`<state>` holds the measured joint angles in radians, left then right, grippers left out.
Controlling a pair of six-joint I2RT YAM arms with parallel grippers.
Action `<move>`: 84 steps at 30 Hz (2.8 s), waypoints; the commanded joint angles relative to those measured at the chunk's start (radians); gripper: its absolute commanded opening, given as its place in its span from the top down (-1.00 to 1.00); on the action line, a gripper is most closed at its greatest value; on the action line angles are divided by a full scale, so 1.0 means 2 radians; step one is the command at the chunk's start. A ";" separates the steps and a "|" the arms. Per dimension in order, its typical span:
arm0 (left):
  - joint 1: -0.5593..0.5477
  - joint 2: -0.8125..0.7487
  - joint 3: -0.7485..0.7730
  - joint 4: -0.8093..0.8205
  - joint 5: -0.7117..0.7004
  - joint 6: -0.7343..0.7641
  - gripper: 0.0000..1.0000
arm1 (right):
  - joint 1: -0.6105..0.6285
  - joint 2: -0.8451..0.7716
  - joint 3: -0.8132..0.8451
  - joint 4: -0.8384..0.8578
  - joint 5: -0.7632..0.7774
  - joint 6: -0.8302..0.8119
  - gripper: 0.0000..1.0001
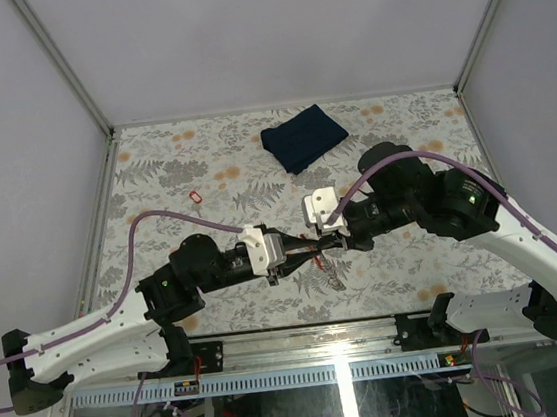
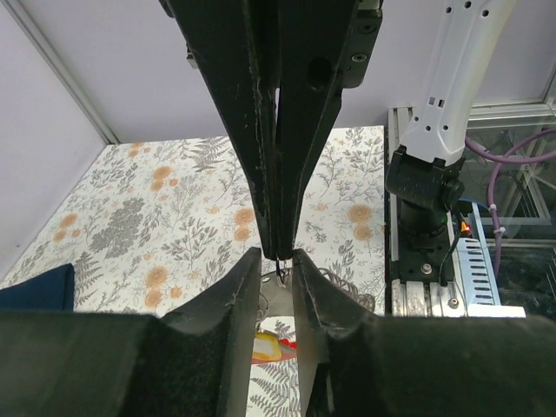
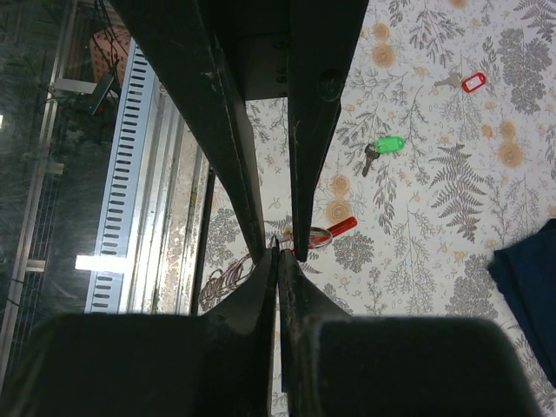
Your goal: Put the keys on the keyring
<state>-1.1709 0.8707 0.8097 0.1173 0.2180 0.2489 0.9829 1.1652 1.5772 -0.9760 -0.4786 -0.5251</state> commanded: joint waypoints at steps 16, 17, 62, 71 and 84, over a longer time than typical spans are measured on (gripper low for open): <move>-0.002 -0.002 0.023 -0.004 0.006 0.009 0.49 | 0.006 -0.022 -0.004 0.040 -0.010 -0.005 1.00; -0.002 -0.002 0.023 -0.004 0.006 0.009 0.49 | 0.006 -0.023 -0.004 0.041 -0.010 -0.005 1.00; -0.001 -0.084 -0.132 0.384 0.008 -0.143 1.00 | 0.006 -0.199 -0.277 0.544 -0.057 0.103 0.29; -0.001 -0.079 -0.119 0.387 0.024 -0.141 1.00 | 0.006 -0.192 -0.297 0.590 -0.088 0.136 0.36; -0.001 -0.073 -0.111 0.378 0.028 -0.135 1.00 | 0.006 -0.183 -0.302 0.606 -0.116 0.159 0.42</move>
<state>-1.1709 0.7181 0.5549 0.8154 0.2745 -0.0280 0.9874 0.7940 0.9703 0.1635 -0.6689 -0.2348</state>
